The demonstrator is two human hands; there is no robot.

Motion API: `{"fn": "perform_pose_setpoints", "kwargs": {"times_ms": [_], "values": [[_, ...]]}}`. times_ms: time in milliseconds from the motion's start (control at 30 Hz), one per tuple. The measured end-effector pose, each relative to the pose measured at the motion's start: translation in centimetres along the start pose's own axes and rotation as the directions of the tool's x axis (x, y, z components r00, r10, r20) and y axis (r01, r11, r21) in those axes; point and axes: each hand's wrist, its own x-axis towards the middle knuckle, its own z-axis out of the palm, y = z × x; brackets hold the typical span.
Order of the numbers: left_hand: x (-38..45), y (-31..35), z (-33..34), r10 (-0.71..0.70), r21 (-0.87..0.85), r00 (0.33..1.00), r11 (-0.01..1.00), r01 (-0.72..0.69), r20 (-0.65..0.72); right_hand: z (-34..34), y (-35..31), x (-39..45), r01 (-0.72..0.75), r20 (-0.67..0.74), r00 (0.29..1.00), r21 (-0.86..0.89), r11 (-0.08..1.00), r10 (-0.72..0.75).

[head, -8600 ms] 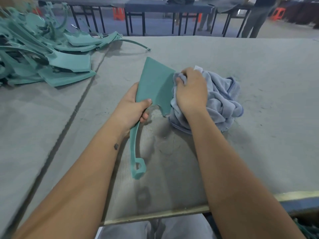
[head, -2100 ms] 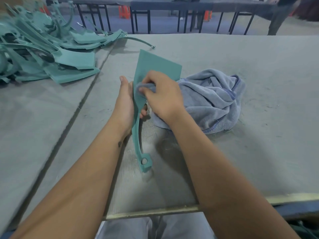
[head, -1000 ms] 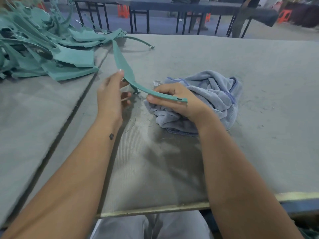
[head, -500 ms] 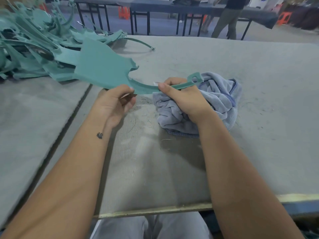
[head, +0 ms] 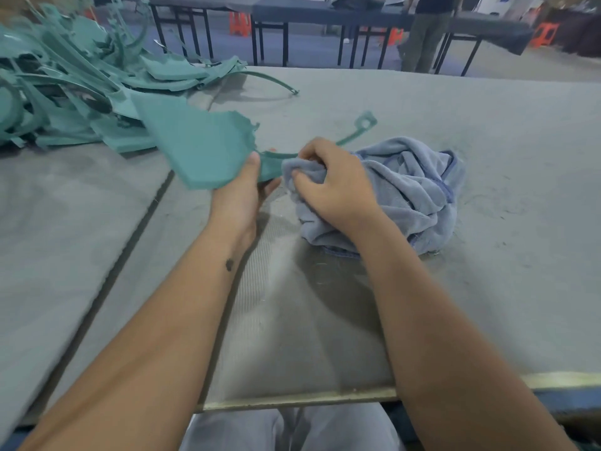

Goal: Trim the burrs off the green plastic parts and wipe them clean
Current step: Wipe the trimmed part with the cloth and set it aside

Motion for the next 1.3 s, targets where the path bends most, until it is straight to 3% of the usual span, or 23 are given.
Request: {"fn": "perform_pose_setpoints", "kwargs": {"times_ms": [133,267,467,567,700,800,867,967,1067,1200,1300], "values": [[-0.8,-1.3,1.1,0.003,0.112,0.995,0.994,-0.014,0.099,1.3,-0.1,0.2,0.041,-0.117,0.991,-0.231,0.972,-0.07],[-0.9,-1.6,1.2,-0.032,0.155,0.999,0.988,0.025,0.044,2.3,-1.0,0.3,0.111,-0.154,0.977,-0.21,0.971,-0.145],[-1.1,-0.1,1.3,0.035,-0.134,0.997,0.991,-0.025,0.068,1.4,1.3,1.0,-0.061,-0.129,0.992,-0.411,0.91,0.008],[-1.1,0.4,0.9,0.03,-0.095,0.998,0.995,-0.026,0.05,0.4,2.3,1.3,-0.195,-0.242,0.963,-0.325,0.925,0.119],[-1.1,0.4,0.9,0.006,-0.125,0.997,0.992,0.003,0.071,0.0,2.1,1.2,-0.314,-0.338,0.901,-0.08,0.946,0.271],[-1.3,0.0,1.2,-0.01,-0.148,0.994,0.989,0.027,0.111,0.7,0.9,0.4,-0.208,-0.276,0.942,-0.021,0.978,0.194],[-1.4,-0.4,1.2,-0.045,-0.06,0.992,0.997,0.052,0.115,1.9,-0.1,-0.2,-0.059,-0.174,0.983,0.006,0.998,0.06],[-1.3,-0.9,0.9,-0.043,0.089,0.994,0.995,0.034,0.103,2.7,-0.3,-0.2,0.008,-0.127,0.992,-0.037,0.999,-0.013],[-1.4,-0.9,0.9,-0.016,0.074,0.993,0.997,0.007,0.119,2.3,0.5,0.3,-0.079,-0.19,0.98,-0.067,0.995,0.065],[-1.0,-0.2,0.8,0.0,-0.066,0.991,0.998,0.009,0.132,1.9,0.9,0.5,-0.046,-0.179,0.984,-0.219,0.975,0.006],[-0.8,0.5,0.2,0.008,-0.067,0.995,0.998,-0.002,0.096,0.9,1.8,1.2,-0.143,-0.244,0.967,-0.286,0.947,0.072]]}}
